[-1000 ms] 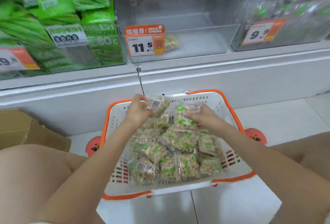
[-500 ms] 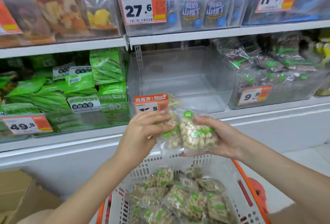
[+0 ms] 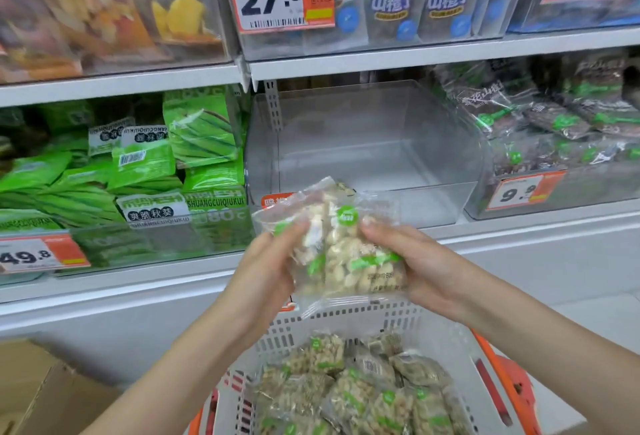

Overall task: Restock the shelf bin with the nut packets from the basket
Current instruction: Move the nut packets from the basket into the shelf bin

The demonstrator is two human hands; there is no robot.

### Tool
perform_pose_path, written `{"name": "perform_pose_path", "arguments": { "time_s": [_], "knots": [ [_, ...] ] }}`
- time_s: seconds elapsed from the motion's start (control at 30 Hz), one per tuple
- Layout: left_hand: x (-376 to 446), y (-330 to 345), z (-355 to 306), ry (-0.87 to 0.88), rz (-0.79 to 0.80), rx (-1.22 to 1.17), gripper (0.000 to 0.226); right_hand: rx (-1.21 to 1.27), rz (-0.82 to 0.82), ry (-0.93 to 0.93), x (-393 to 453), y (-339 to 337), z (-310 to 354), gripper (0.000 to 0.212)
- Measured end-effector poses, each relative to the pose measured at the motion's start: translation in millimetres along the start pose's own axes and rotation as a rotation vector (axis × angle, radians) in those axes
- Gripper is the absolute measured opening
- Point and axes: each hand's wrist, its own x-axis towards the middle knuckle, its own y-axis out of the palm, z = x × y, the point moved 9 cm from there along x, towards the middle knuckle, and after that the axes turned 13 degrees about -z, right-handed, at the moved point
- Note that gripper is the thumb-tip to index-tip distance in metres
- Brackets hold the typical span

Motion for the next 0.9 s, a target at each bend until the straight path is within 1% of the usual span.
{"name": "perform_pose_path", "arguments": {
  "time_s": [0.03,0.1,0.13,0.17,0.23,0.3,0.33,0.37,0.4,0.47,0.57,0.63,0.7,0.73,0.8,0.83,0.9],
  "knots": [
    [-2.1,2.7,4.7,-0.009,-0.012,0.021,0.035,-0.014,0.005,-0.010,-3.0,4.4,-2.2,0.026],
    [-2.6,-3.6,12.5,0.017,-0.091,0.178,0.019,-0.074,-0.013,-0.062,-6.3,5.4,-4.8,0.026],
    [-4.4,-4.8,15.6,0.020,-0.105,0.258,0.015,-0.112,-0.025,-0.099,-8.2,4.5,-4.5,0.028],
    [-4.6,-3.6,19.5,-0.001,-0.089,0.265,0.020,-0.139,-0.041,-0.130,-10.4,3.8,-3.8,0.029],
    [-9.6,10.4,23.8,-0.087,0.031,0.159,0.043,-0.162,-0.071,-0.181,-12.5,0.6,-3.7,0.033],
    [-18.5,22.1,22.3,-0.116,0.119,0.087,0.063,-0.177,-0.102,-0.236,-13.2,-3.1,-1.3,0.037],
    [-19.0,22.6,24.0,-0.098,0.118,0.129,0.069,-0.190,-0.116,-0.271,-12.7,-4.9,0.6,0.038],
    [-18.7,20.0,25.3,-0.062,0.082,0.208,0.075,-0.220,-0.128,-0.297,-13.3,-5.7,3.4,0.043],
    [-16.8,14.8,28.6,-0.029,0.039,0.268,0.077,-0.261,-0.135,-0.319,-12.9,-7.0,5.1,0.051],
    [-17.2,12.8,32.3,-0.008,0.003,0.257,0.069,-0.334,-0.160,-0.352,-14.7,-8.3,9.4,0.066],
    [-21.9,19.1,35.6,-0.077,0.041,0.125,0.061,-0.402,-0.132,-0.415,-18.3,-4.4,13.9,0.082],
    [-23.2,22.0,33.3,-0.078,0.095,0.139,0.057,-0.454,-0.113,-0.450,-18.8,-3.8,15.3,0.086],
    [-22.0,23.8,30.8,-0.028,0.143,0.253,0.066,-0.488,-0.073,-0.501,-21.3,-0.9,17.4,0.083],
    [-20.9,23.2,30.3,-0.010,0.140,0.292,0.066,-0.483,-0.061,-0.525,-22.5,0.0,18.2,0.080],
    [-19.0,21.2,31.7,-0.015,0.119,0.313,0.056,-0.459,-0.059,-0.562,-26.8,1.3,20.4,0.073],
    [-18.2,20.6,32.5,-0.022,0.111,0.313,0.056,-0.448,-0.068,-0.571,-28.6,1.2,21.6,0.069],
    [-14.4,15.7,36.1,-0.035,0.064,0.278,0.067,-0.430,-0.069,-0.566,-28.4,-0.1,22.1,0.058]
  ]
}}
